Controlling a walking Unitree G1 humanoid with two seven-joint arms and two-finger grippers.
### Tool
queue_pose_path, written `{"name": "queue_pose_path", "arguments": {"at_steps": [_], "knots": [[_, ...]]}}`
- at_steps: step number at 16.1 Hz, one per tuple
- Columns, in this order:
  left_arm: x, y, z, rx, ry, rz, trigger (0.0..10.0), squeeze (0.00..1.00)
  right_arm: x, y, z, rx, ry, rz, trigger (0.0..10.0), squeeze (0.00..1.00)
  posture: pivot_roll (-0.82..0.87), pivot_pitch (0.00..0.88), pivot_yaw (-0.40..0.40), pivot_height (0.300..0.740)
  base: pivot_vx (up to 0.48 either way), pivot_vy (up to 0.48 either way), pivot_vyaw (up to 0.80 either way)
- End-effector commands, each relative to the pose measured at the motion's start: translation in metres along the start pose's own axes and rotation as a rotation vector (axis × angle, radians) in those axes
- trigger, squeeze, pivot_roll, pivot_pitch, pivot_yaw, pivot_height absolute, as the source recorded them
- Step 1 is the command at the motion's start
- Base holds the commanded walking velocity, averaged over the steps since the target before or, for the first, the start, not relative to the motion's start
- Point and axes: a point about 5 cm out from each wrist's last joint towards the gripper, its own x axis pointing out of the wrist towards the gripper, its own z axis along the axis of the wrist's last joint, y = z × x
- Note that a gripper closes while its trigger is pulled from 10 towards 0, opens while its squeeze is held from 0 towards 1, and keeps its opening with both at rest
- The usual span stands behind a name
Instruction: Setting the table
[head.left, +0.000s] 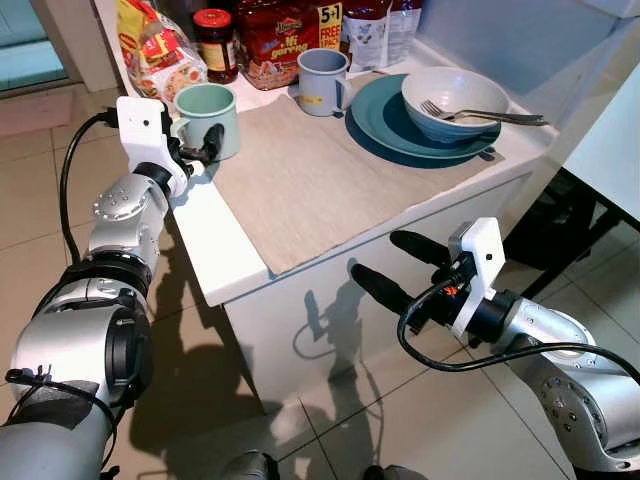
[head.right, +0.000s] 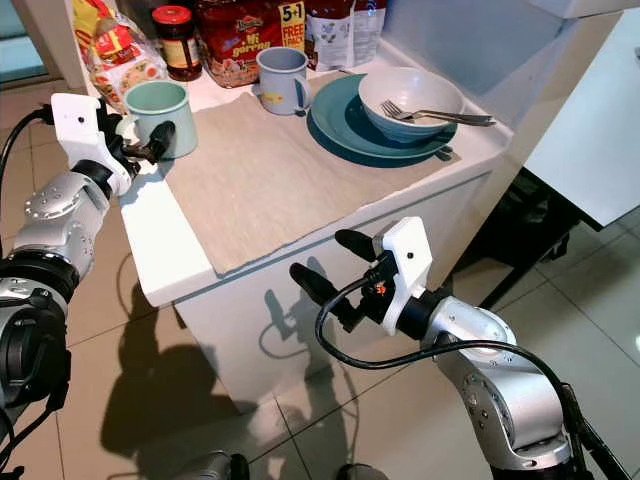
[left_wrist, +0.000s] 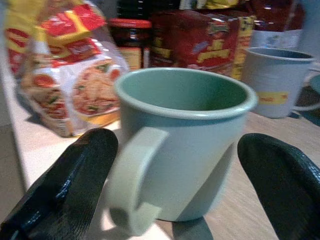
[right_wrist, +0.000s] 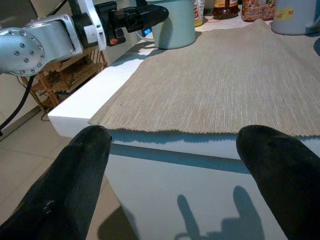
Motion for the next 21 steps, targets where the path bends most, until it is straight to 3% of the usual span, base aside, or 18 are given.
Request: {"name": "queue_pose_path", "arguments": {"at_steps": [1,3,4,5,21], "knots": [[0.001,-0.003,0.000,-0.013,0.010,-0.049,10.0,0.00,-0.001,0.000,0.006,-0.014,-0.011,0.001,10.0,0.00,-0.05,0.119,-0.005,0.740,0.000,0.000,0.00],[0.001,-0.007,-0.004,0.008,0.035,-0.095,10.0,0.00,0.001,0.000,0.006,-0.013,-0.012,0.003,10.0,0.00,-0.05,0.113,-0.004,0.740,0.000,0.000,0.00],[0.001,-0.007,-0.003,0.021,0.028,-0.097,4.2,0.00,0.002,0.000,0.006,-0.012,-0.013,0.011,10.0,0.00,-0.04,0.108,-0.003,0.740,0.000,0.000,0.00],[0.001,-0.007,-0.003,0.017,0.031,-0.095,0.0,0.00,0.003,0.001,0.006,-0.011,-0.013,0.020,10.0,0.00,-0.04,0.104,-0.002,0.740,0.000,0.000,0.00],[0.002,-0.006,-0.003,0.064,0.081,-0.103,0.0,0.00,0.010,0.001,0.005,-0.026,-0.022,0.037,10.0,0.00,-0.03,0.057,0.013,0.740,0.000,0.000,0.00]]}}
